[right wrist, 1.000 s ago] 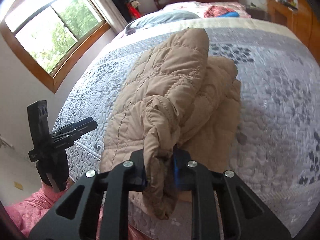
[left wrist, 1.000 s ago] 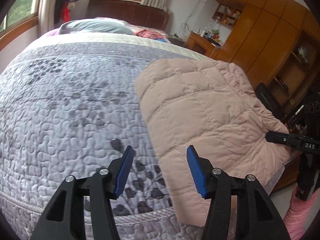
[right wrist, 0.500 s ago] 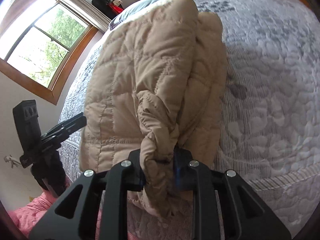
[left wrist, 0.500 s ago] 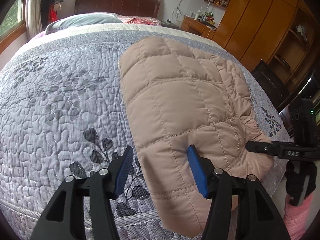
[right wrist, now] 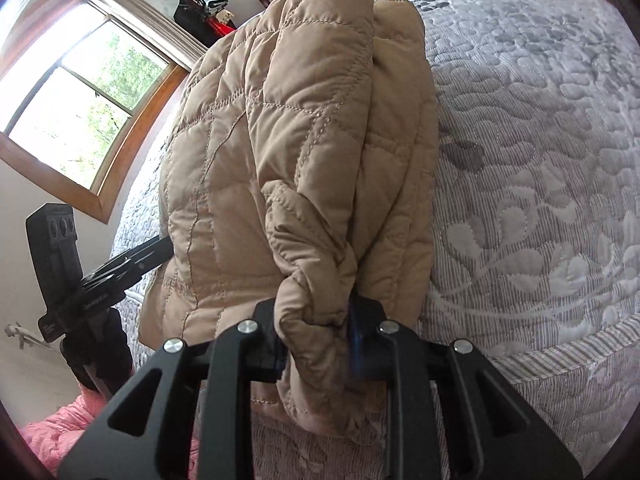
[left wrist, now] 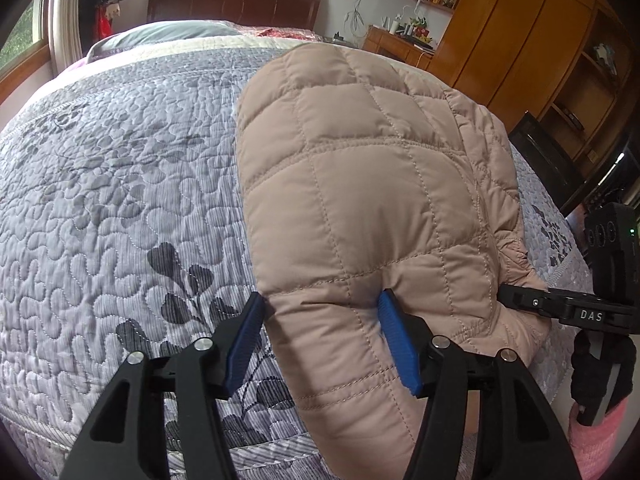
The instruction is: Fold large clothes
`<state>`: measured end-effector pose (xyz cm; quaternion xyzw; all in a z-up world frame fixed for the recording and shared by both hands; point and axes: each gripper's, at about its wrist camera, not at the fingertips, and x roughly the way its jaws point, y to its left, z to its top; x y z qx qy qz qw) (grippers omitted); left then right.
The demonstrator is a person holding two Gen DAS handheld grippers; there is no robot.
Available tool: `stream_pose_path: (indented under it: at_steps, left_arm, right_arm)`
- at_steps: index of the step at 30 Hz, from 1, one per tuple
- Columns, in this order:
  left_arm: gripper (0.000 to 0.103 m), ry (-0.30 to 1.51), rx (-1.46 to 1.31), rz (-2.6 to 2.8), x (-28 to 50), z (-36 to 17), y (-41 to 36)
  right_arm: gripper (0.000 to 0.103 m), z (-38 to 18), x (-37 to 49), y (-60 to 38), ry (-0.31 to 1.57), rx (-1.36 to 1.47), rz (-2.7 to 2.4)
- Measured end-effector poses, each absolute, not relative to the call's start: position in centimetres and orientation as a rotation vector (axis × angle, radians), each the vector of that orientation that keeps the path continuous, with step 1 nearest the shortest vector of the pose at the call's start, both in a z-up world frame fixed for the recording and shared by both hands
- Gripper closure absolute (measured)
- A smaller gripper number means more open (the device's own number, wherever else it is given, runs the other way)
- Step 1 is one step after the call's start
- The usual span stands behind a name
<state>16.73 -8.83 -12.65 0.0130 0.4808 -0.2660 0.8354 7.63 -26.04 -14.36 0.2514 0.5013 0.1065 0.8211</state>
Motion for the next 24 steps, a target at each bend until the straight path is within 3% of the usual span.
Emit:
stream_pose_path:
  at_steps: [2,8,15,24]
  left_arm:
    - [0.042,1.015,0.030,-0.561,16.6,-12.5,-8.8]
    - [0.042,0.991,0.039,-0.569,16.4,-11.1,-8.4]
    - [0.043,0.965,0.051,-0.573,16.7,-9.9,-8.6]
    - [0.044,0.923,0.063,-0.570,18.0,-8.3,-9.2]
  right_arm:
    - [0.077,-13.9,7.9,-25.5,1.069,0.506,0.219]
    - [0.047,-9.2,7.2,-23.7,1.028,0.320,0.104]
    - [0.047,-5.7,9.3,-25.1,0.985,0.294,0.047]
    - [0.042,-5.9,16.6,-29.0,1.022,0.393,0.076]
